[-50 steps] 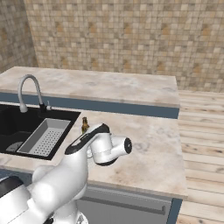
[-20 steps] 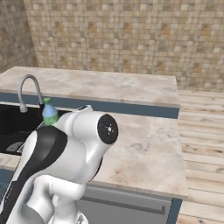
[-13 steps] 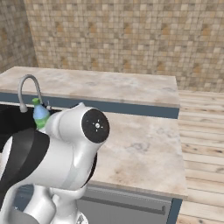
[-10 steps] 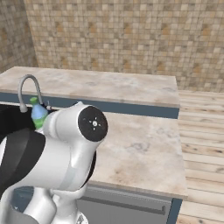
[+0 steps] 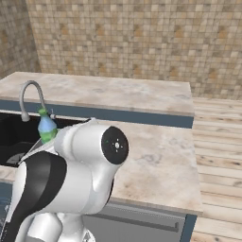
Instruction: Pick the bottled water, beer from the counter and place them in the open cabinet.
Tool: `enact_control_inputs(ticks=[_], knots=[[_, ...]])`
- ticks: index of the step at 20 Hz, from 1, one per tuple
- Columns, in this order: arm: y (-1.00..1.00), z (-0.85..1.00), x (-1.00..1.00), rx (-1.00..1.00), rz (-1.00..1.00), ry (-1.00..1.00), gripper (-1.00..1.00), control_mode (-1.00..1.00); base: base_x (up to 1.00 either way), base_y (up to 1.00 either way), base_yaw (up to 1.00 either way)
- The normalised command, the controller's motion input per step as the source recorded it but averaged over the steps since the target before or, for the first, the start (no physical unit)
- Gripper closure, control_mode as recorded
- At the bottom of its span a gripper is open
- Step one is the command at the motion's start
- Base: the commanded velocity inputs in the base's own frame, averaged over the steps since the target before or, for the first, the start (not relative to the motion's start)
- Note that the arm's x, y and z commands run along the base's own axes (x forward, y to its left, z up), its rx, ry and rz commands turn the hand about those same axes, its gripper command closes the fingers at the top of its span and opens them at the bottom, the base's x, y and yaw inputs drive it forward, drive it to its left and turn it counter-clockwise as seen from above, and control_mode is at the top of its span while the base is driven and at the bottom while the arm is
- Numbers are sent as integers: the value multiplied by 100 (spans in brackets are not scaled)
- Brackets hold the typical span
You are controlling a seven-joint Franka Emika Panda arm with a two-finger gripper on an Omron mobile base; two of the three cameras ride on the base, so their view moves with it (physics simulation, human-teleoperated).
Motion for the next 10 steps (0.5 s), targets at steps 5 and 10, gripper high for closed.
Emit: enact_control_inputs(ticks=[5,10], knots=[[-1,-11,0,5,0,0,100,-100,0,0,0],[0,0,0,0,0,0,100,-100,0,0,0]])
